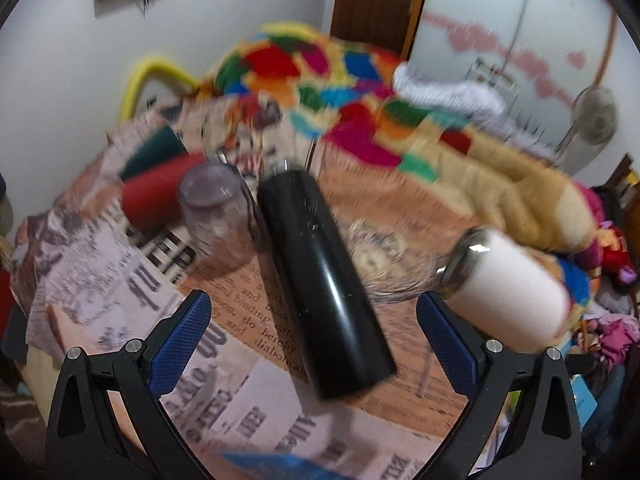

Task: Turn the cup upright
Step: 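Reach the right gripper to the lying black thermos and close on it, then lift the black thermos with the right gripper toward the left gripper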

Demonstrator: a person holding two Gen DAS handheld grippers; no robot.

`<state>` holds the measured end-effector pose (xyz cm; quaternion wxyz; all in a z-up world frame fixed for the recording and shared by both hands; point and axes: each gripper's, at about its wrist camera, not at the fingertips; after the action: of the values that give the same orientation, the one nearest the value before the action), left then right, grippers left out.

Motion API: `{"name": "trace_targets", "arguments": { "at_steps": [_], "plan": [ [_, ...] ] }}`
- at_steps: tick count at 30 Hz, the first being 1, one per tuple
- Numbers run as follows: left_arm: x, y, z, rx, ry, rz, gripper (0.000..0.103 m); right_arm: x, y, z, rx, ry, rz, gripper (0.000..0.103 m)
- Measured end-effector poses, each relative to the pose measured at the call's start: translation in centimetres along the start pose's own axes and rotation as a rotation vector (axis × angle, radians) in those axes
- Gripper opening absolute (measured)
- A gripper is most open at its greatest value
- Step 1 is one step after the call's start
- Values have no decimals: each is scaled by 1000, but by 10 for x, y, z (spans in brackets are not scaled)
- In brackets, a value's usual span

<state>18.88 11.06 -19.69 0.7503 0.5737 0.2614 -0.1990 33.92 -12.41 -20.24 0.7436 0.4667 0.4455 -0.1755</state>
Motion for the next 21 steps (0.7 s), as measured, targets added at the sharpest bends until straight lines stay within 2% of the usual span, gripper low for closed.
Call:
{"name": "trace_targets", "arguments": {
  "at_steps": [2, 4, 9, 11, 13, 21],
  "plan": [
    [9, -4, -3, -2, 4, -17, 103, 24, 6, 3, -6, 20, -68, 96],
    [18, -8, -5, -1, 10, -35, 103, 39, 8, 4, -13, 38, -112, 87],
    [31, -13, -6, -7, 5, -64, 103, 56, 11, 0, -54, 57, -173, 77],
    [34, -14, -6, -9, 5, -71, 103, 59, 11, -5, -76, 48, -180, 75],
    [35, -15, -5, -10, 5, -73, 103, 61, 11, -4, -89, 32, -184, 69],
    [22, -11, 4, 1, 2, -57, 103, 57, 12, 0, -56, 82, -185, 62]
  ]
}}
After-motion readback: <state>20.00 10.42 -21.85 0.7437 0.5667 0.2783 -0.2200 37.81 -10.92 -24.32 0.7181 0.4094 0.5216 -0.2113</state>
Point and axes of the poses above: each gripper's, at about its wrist camera, not at the fingertips, and x roughly the way its jaws point, z to its right, y to its top, and after that the axes turned 5 degrees about -y, right-handed
